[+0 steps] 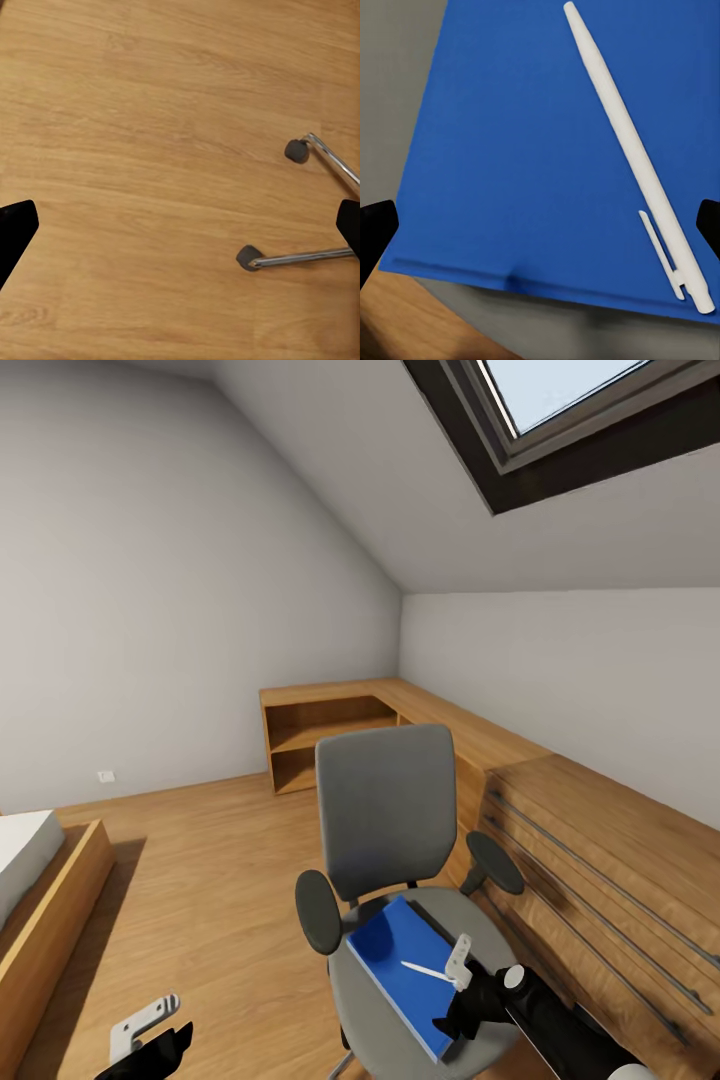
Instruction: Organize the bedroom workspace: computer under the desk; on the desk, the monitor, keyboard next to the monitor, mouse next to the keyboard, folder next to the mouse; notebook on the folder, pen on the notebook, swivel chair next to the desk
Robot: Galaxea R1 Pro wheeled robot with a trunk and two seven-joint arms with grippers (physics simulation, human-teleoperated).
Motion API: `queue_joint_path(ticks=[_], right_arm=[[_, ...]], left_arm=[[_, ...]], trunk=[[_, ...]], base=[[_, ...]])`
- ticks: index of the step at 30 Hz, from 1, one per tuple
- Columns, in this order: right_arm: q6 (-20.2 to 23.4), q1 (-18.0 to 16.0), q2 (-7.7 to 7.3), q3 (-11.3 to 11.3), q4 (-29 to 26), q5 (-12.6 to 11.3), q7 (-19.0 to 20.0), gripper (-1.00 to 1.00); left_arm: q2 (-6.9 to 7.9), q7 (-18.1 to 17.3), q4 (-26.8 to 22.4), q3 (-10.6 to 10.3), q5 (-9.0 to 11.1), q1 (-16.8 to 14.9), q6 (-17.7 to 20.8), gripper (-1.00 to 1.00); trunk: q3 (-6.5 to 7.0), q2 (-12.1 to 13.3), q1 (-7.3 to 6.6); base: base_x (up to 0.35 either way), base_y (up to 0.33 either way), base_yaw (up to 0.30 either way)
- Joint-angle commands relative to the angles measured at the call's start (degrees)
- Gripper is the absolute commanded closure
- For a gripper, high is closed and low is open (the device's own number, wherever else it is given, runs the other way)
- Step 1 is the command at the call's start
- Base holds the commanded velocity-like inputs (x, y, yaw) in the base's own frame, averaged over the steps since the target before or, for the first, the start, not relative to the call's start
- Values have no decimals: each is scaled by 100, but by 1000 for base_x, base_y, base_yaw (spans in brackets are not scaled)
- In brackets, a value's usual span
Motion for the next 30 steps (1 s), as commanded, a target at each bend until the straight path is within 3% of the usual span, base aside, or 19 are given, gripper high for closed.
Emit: queue_joint_path(ticks=[1, 13, 22, 30], right_arm=[[19, -3, -6, 7, -14, 48, 19, -100], [5, -3, -51, -65, -11, 43, 18, -100], [-25, -3, -145, -347, -6, 41, 44, -100], [-32, -3, -152, -441, -9, 41, 35, -100]], left_arm=[[5, 51, -12, -14, 54, -1, 5, -100], [4, 51, -10, -12, 57, -1, 5, -100], [4, 51, -3, -6, 58, -1, 5, -100], [4, 45, -3, -6, 58, -1, 5, -100]], trunk=[[-5, -3, 0], [-5, -3, 0], [-5, -3, 0], [-5, -3, 0]], base=[[0, 0, 0], [0, 0, 0], [0, 0, 0], [0, 0, 0]])
